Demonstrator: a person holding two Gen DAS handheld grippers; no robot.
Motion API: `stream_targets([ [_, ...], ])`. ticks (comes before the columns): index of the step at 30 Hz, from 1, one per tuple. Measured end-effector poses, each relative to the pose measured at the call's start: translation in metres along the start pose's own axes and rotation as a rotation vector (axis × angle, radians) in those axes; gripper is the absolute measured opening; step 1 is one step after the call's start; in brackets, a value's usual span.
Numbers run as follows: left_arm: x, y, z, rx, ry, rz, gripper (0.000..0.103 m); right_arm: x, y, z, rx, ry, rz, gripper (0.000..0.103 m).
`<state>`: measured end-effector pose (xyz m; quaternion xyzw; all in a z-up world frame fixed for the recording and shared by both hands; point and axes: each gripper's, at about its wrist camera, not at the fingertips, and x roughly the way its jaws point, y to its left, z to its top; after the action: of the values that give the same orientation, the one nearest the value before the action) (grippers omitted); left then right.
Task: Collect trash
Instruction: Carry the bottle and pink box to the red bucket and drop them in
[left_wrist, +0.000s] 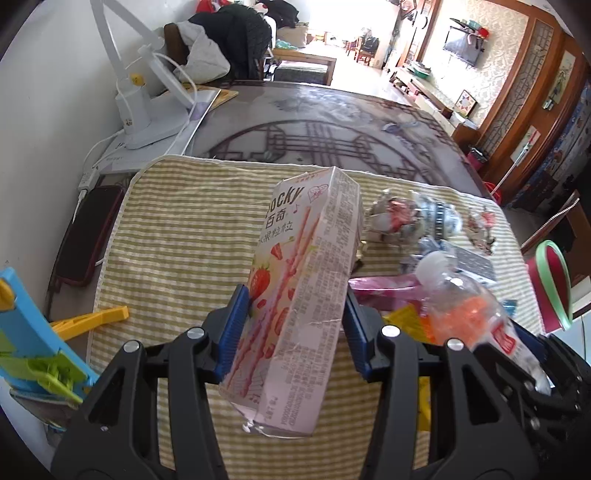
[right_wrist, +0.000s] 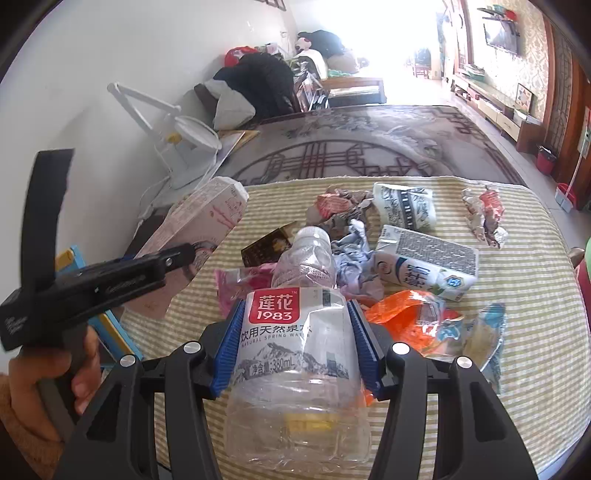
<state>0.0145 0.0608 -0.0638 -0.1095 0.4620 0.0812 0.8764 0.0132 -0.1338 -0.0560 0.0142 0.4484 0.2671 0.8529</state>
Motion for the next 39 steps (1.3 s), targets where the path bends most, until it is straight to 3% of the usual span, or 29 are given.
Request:
stream_targets([
  [13, -0.038, -0.043, 0.000, 0.070, -0.087, -0.023, 0.048, -0.042, -0.043, 0.013, 0.084, -0.108, -0.032, 0.052],
  [24, -0.049, -0.100, 0.001, 0.136, -0.118, -0.041, 0.048, -0.064, -0.089, 0.010, 0.122, -0.135, -0.049, 0.052],
  [31, -0.041, -0.154, 0.002, 0.123, -0.107, -0.048, 0.048, -0.079, -0.136, 0.019, 0.099, -0.138, -0.043, 0.052],
  [39, -0.019, -0.228, 0.001, 0.144, -0.065, -0.103, 0.048, -0.106, -0.214, 0.020, 0.139, -0.167, -0.097, 0.052],
])
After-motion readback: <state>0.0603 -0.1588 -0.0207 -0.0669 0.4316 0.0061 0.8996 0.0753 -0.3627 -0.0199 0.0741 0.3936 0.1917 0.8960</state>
